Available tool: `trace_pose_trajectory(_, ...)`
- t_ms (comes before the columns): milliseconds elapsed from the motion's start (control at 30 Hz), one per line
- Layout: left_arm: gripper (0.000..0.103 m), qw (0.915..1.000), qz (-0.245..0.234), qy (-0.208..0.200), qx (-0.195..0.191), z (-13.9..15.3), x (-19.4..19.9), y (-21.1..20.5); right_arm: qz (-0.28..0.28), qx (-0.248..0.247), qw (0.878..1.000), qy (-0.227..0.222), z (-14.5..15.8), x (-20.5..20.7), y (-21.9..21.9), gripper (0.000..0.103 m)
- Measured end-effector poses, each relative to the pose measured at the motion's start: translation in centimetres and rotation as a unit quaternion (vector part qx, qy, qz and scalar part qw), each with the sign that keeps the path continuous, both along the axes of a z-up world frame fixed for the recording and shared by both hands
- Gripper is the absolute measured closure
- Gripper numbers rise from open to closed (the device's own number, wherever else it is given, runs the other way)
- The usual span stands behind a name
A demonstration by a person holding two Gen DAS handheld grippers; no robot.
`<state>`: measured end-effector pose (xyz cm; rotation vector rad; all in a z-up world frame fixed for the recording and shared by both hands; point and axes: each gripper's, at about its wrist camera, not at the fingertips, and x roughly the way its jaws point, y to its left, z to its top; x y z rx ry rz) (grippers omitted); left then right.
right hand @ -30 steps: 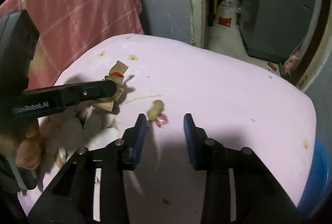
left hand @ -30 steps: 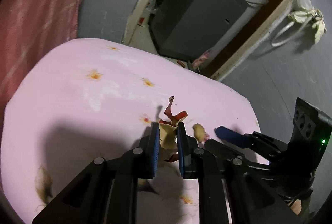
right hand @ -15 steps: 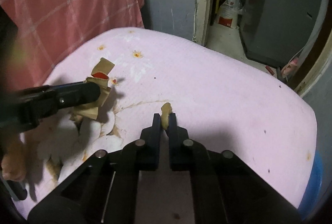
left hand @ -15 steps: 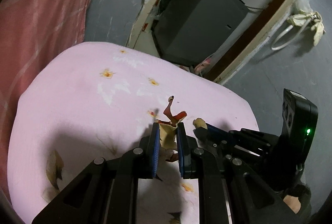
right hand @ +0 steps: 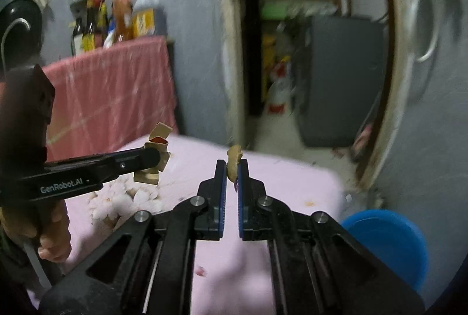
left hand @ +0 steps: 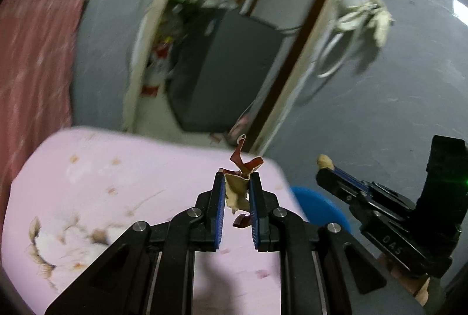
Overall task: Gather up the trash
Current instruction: 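Carry the shell scrap and peanut piece over the blue bucket and open both tools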
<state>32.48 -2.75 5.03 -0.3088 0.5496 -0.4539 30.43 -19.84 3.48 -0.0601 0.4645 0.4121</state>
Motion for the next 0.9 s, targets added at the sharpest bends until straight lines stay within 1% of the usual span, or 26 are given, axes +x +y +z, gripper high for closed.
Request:
trace_pose_trajectory(133, 0.091, 0.9986, -0.023, -0.047, -0.004, 2.5, -1.6, -4.3, -0.034, 0.008, 0.998, -0.043, 2.4, -2.5, -3.5, 0.096)
trace_pose_trajectory(233, 0.091, 0.9962, -0.04, -0.077, -0.003, 3.6, -2.6, -7.8, -0.063, 0.009, 0.995, -0.073, 3.9, -4.4, -5.9, 0.096)
trace_pose_trajectory(433, 0.09, 0.9906, -0.069, -0.118, 0.006, 4.9, -3.8, -13.7, -0.111, 0.011, 0.987, -0.117, 5.2, -7.2, -9.9, 0.096)
trace_pose_trajectory(500, 0.09, 0.9892, -0.078, -0.124, 0.008, 5.0, -4.0, -15.4, -0.125, 0.013, 0.984, -0.125, 5.3, -8.0, -11.5, 0.096)
trace_pose_trajectory(633, 0.09, 0.9868, -0.095, -0.131, 0.014, 4.7, -4.1, -18.5, -0.153, 0.016, 0.98, -0.128, 5.0, -8.8, -14.7, 0.096)
trace_pose_trajectory(667, 0.09, 0.9863, -0.098, -0.131, 0.015, 4.5, -4.3, -18.7, -0.158, 0.017, 0.979, -0.128, 4.8, -8.8, -15.4, 0.096)
trace_pose_trajectory(900, 0.09, 0.9852, -0.123, -0.112, 0.041, 2.3, -2.9, -23.1, -0.188, 0.031, 0.976, -0.102, 2.3, -8.7, -19.8, 0.096)
